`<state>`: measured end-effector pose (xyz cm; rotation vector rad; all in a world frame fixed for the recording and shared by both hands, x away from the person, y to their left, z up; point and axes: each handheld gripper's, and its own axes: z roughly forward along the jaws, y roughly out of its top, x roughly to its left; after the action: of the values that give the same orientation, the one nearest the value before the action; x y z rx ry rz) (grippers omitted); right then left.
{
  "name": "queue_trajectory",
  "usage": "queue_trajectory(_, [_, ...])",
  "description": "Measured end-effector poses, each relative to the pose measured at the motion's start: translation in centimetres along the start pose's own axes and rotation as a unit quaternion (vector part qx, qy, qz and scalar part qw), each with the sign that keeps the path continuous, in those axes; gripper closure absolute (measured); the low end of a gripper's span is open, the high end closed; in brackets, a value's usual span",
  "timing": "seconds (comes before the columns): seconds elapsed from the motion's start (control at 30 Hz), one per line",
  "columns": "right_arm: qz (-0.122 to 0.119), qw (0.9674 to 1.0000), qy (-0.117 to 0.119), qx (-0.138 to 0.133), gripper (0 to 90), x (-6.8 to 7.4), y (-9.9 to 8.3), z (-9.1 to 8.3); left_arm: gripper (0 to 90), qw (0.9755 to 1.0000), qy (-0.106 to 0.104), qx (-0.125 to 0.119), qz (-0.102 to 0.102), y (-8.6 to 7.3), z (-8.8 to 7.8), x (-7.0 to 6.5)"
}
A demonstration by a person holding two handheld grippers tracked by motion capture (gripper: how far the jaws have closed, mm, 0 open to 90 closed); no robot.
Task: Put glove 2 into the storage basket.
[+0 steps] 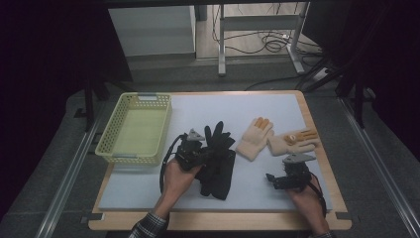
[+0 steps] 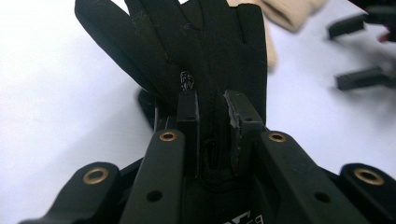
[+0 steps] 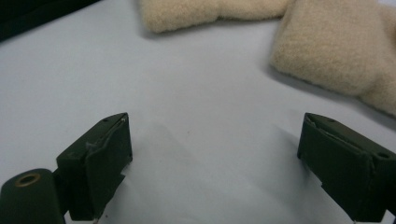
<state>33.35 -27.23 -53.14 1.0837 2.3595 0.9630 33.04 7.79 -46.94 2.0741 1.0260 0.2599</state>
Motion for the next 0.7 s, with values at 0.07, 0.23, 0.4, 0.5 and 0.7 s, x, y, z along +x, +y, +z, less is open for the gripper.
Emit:
queue_trajectory(0.07, [0.000, 1.0000, 0.000, 0.000, 9.5, 0.0, 0.0, 0.0, 77.5, 0.9999, 0.000, 0.005, 0.010, -0.4, 0.5, -0.8])
queue_trajectory(0.23, [-0.001, 1.0000, 0.000, 0.000, 9.5, 0.0, 0.0, 0.0, 69.9, 0.9995, -0.004, 0.022, 0.021, -1.4, 2.3, -1.3])
queue_trajectory(0.4, [-0.001, 1.0000, -0.004, 0.001, 7.0, 0.1, 0.0, 0.0, 38.4, 0.9995, -0.020, -0.014, 0.019, -1.9, 1.1, -0.6])
queue_trajectory(0.5, [0.000, 0.9999, -0.014, 0.003, 5.7, 0.2, 0.0, 0.0, 29.5, 0.9993, -0.017, -0.022, 0.024, -2.4, -0.1, 0.1])
queue_trajectory(0.7, [0.018, 0.9997, -0.016, 0.003, 9.6, 0.3, 0.1, -0.1, 21.7, 0.9990, 0.027, -0.008, 0.034, -5.3, -1.6, 2.6])
